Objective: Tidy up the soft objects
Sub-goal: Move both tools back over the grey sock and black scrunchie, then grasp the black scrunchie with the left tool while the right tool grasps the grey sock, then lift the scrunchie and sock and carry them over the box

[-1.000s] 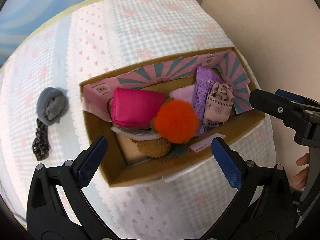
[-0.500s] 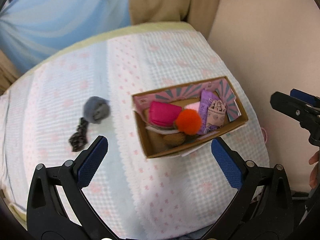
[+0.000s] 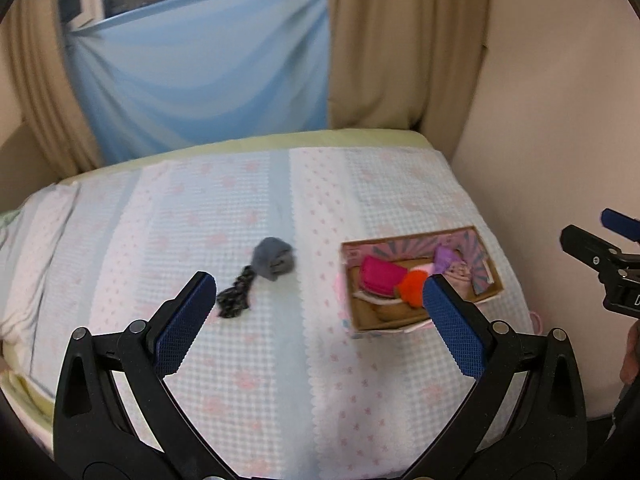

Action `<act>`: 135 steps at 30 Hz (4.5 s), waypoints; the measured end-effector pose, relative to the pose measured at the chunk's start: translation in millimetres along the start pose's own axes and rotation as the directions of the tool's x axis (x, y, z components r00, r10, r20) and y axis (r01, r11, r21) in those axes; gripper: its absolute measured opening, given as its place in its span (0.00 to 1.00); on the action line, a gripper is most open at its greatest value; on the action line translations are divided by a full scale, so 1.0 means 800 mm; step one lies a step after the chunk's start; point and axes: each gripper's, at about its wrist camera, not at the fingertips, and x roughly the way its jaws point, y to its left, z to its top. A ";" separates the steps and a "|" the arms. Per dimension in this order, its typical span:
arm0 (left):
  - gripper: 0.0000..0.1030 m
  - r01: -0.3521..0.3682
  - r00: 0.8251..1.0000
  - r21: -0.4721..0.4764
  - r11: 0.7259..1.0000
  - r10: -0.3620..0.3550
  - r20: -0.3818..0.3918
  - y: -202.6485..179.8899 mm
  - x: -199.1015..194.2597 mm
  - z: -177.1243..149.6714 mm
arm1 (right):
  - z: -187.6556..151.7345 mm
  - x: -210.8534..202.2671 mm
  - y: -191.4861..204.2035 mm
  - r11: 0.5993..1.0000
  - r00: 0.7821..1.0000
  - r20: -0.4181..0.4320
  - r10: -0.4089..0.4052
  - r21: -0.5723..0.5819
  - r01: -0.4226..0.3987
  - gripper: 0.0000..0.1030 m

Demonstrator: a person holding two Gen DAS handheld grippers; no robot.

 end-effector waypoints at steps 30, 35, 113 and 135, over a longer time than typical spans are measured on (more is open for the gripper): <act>1.00 0.108 0.974 0.012 0.994 -0.104 -0.200 0.279 0.261 -0.037 | 0.042 0.287 0.239 0.977 0.961 -0.222 0.165 0.172 -0.128 1.00; 1.00 0.156 0.957 0.006 0.988 -0.149 -0.247 0.293 0.346 -0.054 | 0.037 0.381 0.261 0.972 0.942 -0.286 0.177 0.201 -0.122 1.00; 0.32 -0.047 0.999 -0.151 0.987 0.042 -0.033 0.206 0.078 -0.030 | 0.015 0.086 0.253 0.934 0.931 -0.138 0.339 -0.068 -0.350 0.47; 0.32 0.045 0.997 -0.104 0.994 -0.052 -0.064 -0.019 0.108 -0.001 | -0.001 0.106 -0.005 0.981 0.970 -0.150 0.191 0.071 -0.182 0.47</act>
